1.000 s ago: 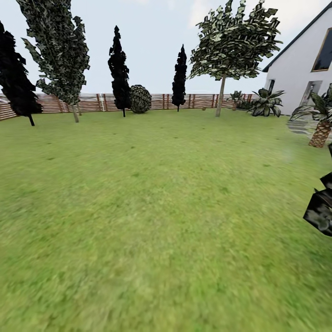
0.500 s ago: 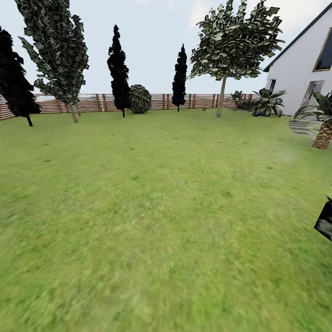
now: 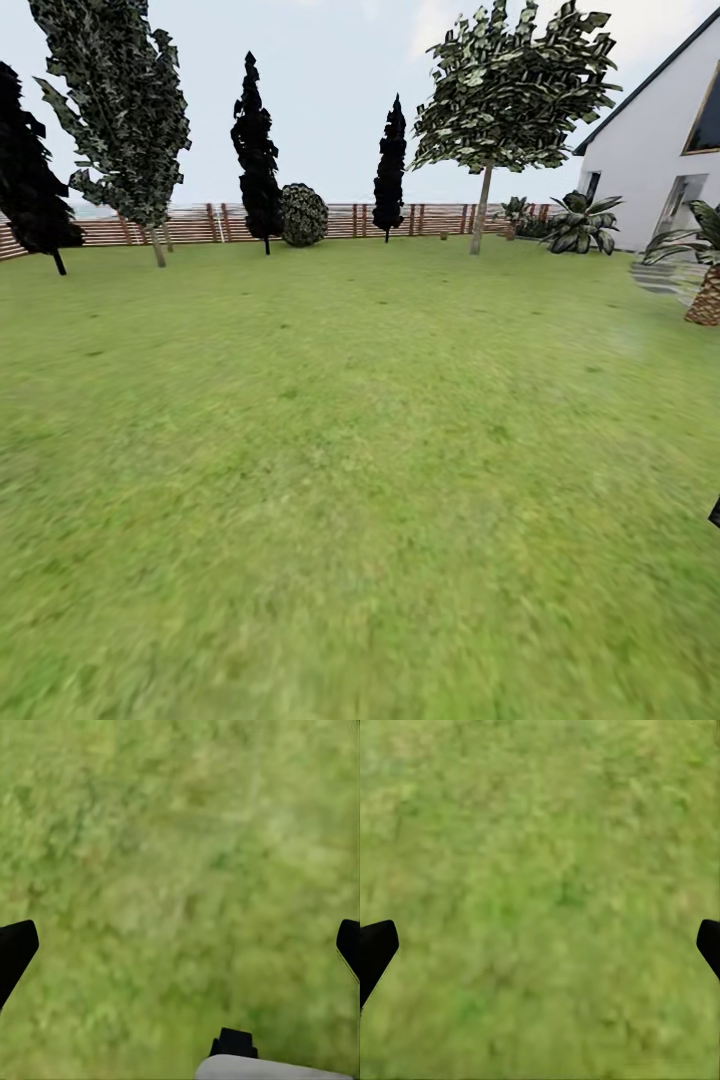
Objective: Take the three Easter eggs out of the wicker basket on the lawn in the garden, then place them on the lawn next to a single tree (choose any tree) so that all three eggs are next to the same tree and none are left in the basket.
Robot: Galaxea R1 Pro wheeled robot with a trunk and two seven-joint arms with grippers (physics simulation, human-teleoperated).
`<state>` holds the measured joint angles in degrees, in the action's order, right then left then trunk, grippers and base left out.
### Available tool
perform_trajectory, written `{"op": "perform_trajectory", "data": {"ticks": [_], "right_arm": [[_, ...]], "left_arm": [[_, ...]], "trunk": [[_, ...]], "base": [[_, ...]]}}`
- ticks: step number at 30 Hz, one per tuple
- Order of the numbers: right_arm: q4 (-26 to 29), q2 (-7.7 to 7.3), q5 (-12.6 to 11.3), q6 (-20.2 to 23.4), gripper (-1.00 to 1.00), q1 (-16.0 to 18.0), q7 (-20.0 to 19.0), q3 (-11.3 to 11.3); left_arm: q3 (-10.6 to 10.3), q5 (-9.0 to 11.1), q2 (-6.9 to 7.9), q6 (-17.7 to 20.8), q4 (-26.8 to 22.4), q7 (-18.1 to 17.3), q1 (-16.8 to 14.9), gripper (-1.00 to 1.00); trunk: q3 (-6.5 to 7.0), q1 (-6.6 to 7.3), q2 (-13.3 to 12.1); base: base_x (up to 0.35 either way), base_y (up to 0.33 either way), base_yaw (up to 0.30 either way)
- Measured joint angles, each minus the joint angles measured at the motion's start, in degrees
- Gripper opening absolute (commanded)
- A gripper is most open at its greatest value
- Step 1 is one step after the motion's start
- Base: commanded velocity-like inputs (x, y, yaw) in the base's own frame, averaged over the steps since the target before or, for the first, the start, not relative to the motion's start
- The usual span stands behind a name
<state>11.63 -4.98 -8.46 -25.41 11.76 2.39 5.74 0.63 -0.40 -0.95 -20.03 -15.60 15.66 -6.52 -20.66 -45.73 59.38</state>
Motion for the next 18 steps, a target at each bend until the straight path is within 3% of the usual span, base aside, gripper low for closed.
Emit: {"op": "perform_trajectory", "data": {"ticks": [18], "right_arm": [[0.2,-0.09,0.0,0.0,1.00,0.0,-0.1,0.0]], "left_arm": [[0.0,0.0,-0.04,0.0,0.0,0.0,0.0,1.00]], "trunk": [[0.00,0.00,0.0]], "base": [[0.333,0.000,0.000]]}}
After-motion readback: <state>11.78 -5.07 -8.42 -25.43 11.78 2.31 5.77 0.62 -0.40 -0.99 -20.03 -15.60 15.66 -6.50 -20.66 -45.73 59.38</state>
